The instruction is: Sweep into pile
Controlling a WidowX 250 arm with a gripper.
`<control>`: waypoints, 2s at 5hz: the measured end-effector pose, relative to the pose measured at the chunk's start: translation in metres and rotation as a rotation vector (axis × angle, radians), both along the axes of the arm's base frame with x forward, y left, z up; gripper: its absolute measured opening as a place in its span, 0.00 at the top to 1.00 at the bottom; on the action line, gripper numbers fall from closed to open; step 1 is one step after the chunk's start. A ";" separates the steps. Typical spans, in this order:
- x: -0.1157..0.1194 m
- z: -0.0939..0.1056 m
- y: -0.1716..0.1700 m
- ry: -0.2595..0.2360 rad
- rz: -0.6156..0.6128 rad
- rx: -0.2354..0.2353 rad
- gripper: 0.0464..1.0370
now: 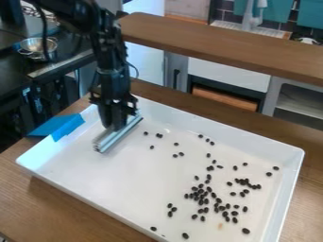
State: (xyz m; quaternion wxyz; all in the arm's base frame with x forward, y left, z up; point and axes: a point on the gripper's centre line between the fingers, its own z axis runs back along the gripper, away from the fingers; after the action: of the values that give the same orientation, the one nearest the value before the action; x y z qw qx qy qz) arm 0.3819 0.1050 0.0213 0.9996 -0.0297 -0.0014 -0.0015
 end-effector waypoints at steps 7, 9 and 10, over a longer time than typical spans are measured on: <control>0.010 -0.015 -0.090 0.007 -0.056 0.023 0.73; 0.009 -0.014 -0.135 0.017 -0.107 0.007 0.73; 0.007 -0.015 -0.145 0.022 -0.127 0.009 0.73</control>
State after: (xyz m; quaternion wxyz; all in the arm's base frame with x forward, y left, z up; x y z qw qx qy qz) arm 0.3886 -0.0403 0.0067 0.9975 -0.0252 0.0116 -0.0644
